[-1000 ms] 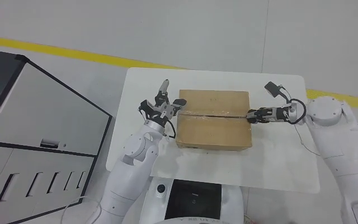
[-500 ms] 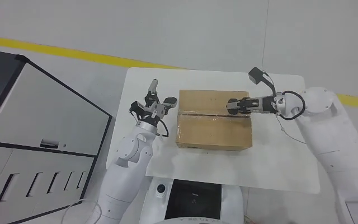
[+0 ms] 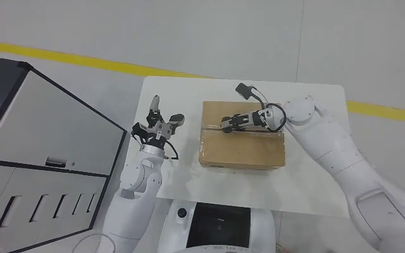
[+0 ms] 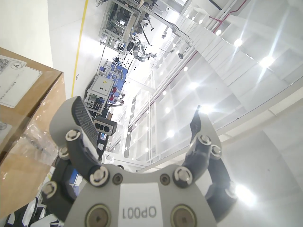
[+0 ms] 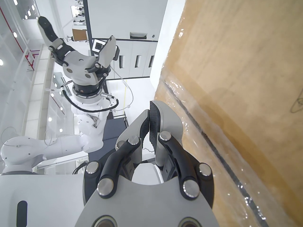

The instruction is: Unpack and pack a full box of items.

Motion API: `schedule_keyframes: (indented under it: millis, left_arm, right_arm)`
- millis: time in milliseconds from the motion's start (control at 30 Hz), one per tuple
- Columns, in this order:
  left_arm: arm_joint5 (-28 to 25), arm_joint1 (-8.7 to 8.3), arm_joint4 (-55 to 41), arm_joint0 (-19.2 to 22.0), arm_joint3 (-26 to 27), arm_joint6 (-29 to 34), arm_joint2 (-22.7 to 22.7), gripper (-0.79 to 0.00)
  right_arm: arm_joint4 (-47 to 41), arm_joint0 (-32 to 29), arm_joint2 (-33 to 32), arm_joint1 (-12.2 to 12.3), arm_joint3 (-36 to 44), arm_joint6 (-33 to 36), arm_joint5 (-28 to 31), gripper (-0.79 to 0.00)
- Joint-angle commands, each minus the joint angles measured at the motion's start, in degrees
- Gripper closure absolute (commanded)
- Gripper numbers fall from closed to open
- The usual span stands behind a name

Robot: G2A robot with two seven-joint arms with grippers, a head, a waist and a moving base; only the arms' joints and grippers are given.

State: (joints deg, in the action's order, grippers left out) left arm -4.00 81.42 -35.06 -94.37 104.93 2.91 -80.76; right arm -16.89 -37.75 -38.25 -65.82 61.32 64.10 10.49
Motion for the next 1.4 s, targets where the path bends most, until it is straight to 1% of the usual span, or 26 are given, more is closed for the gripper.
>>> schedule_keyframes:
  millis: [0,133,267,400,533,833,1067,1267,1367]
  left_arm:
    - [0.17,0.01,0.09,0.30,-0.05,-0.10,0.15,-0.785]
    - [0.23,0.00,0.20,0.87,-0.37,-0.08,0.23,-0.785]
    - [-0.15,0.07,-0.09,1.05,-0.73,-0.42,0.59,-0.785]
    - [-0.76,0.20,-0.14,1.32,-1.25,-1.12,1.38,-0.785]
    - [-0.99,0.29,-0.01,2.00,-1.90,-1.45,1.94,-0.785]
    - [-0.05,0.35,-0.16,3.96,-2.75,-0.37,2.76,-0.785]
    - [-0.01,0.58,0.51,5.70,-3.45,-0.95,4.45,-0.785]
    - [0.01,0.67,0.80,6.50,-3.86,-1.33,4.91,-0.785]
    - [-0.10,0.55,0.88,7.14,-4.66,-2.16,3.26,-0.785]
  right_arm:
    - [0.28,0.54,0.70,-0.56,-1.38,-0.08,0.12,0.000]
    - [1.45,1.55,2.11,-1.62,-4.39,0.40,0.24,0.000]
    - [2.52,2.08,2.51,-2.13,-6.35,1.01,0.19,0.000]
    - [3.78,2.25,1.90,-1.95,-7.10,1.90,0.12,0.000]
    - [4.76,1.71,0.21,-1.10,-6.49,2.86,-0.13,0.000]
    - [8.74,-1.99,-5.08,2.12,-1.42,4.17,-2.47,0.000]
    - [11.53,-6.18,-10.89,5.12,3.11,4.66,-4.58,0.000]
    - [12.62,-9.83,-19.03,8.16,6.10,4.03,-5.82,0.000]
    - [8.80,-11.91,-25.69,9.86,6.40,4.53,-5.97,0.000]
